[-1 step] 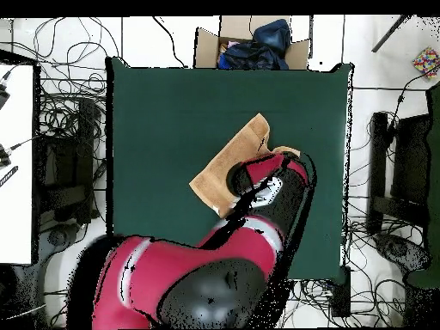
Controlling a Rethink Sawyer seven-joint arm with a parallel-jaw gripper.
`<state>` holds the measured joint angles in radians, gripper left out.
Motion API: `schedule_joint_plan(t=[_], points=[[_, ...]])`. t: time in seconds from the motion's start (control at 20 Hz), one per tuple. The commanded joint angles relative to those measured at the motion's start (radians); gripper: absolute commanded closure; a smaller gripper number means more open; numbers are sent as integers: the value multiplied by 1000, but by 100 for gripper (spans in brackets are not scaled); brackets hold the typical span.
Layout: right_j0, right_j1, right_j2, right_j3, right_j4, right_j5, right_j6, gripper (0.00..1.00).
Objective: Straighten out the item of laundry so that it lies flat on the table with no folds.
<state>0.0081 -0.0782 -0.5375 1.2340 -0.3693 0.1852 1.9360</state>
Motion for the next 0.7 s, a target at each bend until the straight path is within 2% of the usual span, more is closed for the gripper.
schedule_joint_plan(t=[0.05,0.15,0.25,0.45,0.7], points=[[108,370,-275,-88,252,-212,490,0],[75,328,-202,-78,241,-190,410,0],[57,308,-171,-72,228,-185,366,0],[58,331,-195,-73,249,-200,371,0],[21,334,-204,-86,245,-251,319,0]])
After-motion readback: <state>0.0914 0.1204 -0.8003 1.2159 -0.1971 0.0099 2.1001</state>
